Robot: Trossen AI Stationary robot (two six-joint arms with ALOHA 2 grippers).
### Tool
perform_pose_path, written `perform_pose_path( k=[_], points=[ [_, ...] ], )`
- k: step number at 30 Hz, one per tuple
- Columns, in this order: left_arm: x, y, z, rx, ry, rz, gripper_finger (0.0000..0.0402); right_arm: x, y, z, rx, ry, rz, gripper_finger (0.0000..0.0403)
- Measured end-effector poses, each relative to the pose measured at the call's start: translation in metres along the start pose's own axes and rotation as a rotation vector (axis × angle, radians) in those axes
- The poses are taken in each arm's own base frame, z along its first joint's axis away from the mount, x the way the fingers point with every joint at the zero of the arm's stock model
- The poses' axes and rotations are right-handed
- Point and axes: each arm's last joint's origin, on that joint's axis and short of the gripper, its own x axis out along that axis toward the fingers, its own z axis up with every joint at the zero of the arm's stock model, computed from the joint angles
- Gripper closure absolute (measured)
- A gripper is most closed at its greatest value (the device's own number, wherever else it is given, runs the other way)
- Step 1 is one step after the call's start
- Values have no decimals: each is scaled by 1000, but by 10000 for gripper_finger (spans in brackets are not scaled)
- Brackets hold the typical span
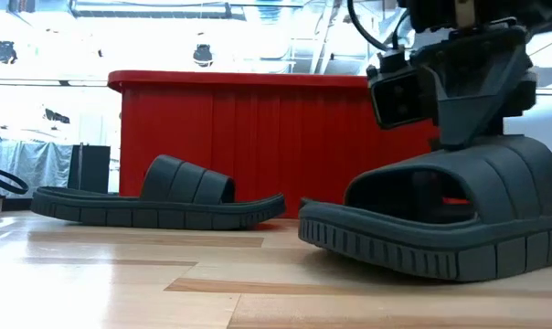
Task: Pick and place slides into bin
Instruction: Put the black slide into the red bin
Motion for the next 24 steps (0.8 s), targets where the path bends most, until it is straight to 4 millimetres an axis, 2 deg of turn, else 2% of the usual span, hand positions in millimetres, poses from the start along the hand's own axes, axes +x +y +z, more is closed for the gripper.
perform_pose_path(
  k=[3,8,20,24],
  points=[
    [0,0,0,-2,0,0,226,1,0,2,-5,-11,17,288],
    [0,0,0,-8,1,0,226,0,1,3,-6,-15,24,387],
    [0,0,-2,-8,23,3,226,1,5,-2,58,-8,24,400],
    [0,0,-3,-8,26,3,226,-8,12,-6,56,-34,19,401]
  ],
)
